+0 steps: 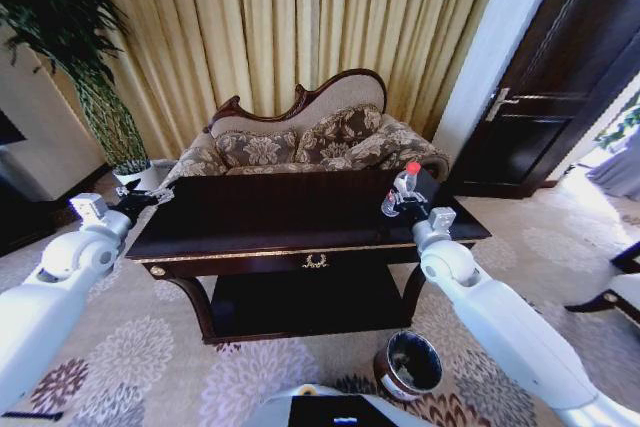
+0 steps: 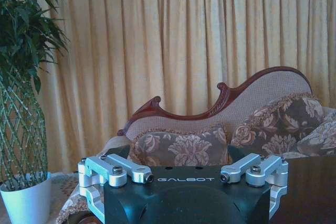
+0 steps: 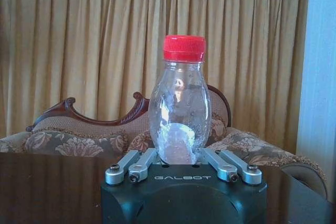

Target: Move to the front of the table and place the trash on the table into the trash bin.

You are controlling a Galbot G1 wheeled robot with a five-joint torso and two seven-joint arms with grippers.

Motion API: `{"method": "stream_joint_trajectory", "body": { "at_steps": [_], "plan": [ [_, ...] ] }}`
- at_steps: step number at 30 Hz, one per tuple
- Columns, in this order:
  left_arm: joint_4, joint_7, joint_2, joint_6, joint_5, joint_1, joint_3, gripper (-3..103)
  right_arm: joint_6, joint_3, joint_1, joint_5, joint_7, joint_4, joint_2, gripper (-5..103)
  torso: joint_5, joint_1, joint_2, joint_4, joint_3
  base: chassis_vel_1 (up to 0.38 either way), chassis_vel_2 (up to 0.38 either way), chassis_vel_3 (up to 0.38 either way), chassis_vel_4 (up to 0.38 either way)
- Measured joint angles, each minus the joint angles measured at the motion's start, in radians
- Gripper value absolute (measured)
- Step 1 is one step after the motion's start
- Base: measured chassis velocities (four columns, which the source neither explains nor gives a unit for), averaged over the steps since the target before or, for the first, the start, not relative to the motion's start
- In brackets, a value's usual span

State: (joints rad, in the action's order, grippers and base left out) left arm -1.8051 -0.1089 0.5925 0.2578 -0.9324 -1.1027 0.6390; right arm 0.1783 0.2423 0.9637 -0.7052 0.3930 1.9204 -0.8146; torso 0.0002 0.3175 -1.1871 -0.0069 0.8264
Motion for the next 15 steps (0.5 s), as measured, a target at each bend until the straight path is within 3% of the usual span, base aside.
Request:
{"method": "stream_joint_trajectory", "body": {
  "at_steps": [15],
  "plan": [
    [-0.011, -0.008, -0.003, 0.007, -0.003, 0.016, -0.013, 100, -0.009, 0.004, 0.013, 0.005, -0.007, 0.005, -0.009, 24, 0.0001, 0.0, 0.0, 0.0, 0.0, 0.091, -0.076, -0.09, 0.084]
  ]
}}
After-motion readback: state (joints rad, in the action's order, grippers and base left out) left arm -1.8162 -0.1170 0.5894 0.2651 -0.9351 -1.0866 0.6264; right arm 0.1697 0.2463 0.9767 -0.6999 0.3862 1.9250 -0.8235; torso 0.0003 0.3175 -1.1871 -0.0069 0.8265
